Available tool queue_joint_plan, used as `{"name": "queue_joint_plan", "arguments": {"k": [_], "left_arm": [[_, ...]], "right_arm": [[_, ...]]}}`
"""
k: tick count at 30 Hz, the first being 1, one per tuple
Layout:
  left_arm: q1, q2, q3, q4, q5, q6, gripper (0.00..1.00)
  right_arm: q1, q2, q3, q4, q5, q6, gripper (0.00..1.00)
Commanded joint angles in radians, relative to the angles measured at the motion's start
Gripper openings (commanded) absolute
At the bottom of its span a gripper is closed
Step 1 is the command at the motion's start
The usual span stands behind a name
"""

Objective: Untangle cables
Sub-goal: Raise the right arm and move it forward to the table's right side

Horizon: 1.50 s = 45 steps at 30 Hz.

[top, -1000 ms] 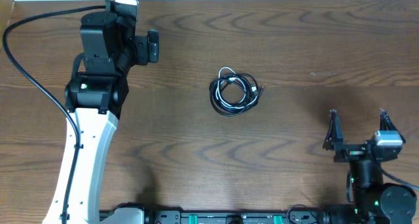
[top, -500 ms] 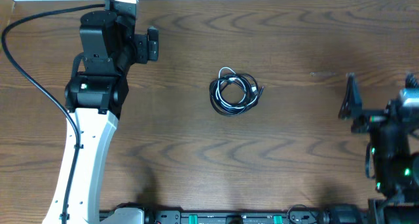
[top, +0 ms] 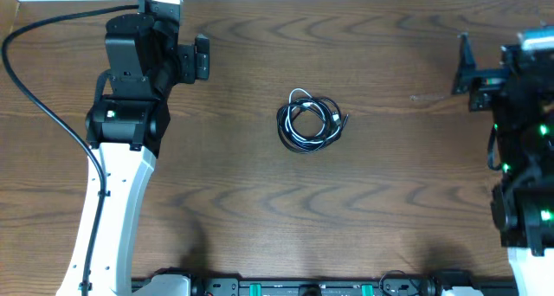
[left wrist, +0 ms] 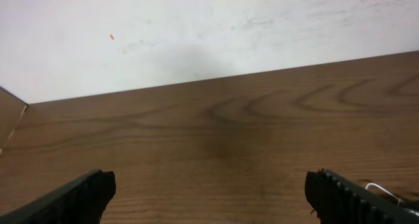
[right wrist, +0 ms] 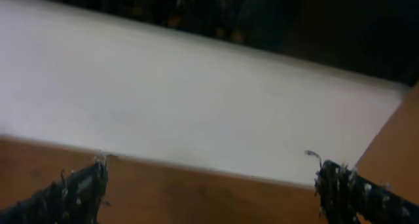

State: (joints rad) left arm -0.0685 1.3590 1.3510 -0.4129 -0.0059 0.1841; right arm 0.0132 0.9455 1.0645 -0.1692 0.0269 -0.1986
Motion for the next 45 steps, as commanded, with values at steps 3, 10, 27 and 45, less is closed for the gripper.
{"name": "queue_joint_plan", "arguments": {"k": [3, 10, 27, 45], "left_arm": [[0.000, -0.018, 0.018, -0.005, -0.034, 0.003, 0.98], [-0.001, -0.012, 0.012, -0.024, -0.043, 0.003, 0.98], [-0.016, 0.134, 0.012, -0.064, -0.015, -0.010, 0.98], [-0.123, 0.297, 0.012, -0.022, 0.238, 0.009, 0.98]], "right_arm": [[-0.003, 0.059, 0.024, -0.067, -0.053, -0.021, 0.99], [0.002, 0.106, 0.037, -0.070, -0.053, -0.021, 0.99], [0.113, 0.265, 0.037, -0.063, -0.044, -0.064, 0.99], [0.200, 0.297, 0.037, -0.034, 0.132, -0.111, 0.99]]}}
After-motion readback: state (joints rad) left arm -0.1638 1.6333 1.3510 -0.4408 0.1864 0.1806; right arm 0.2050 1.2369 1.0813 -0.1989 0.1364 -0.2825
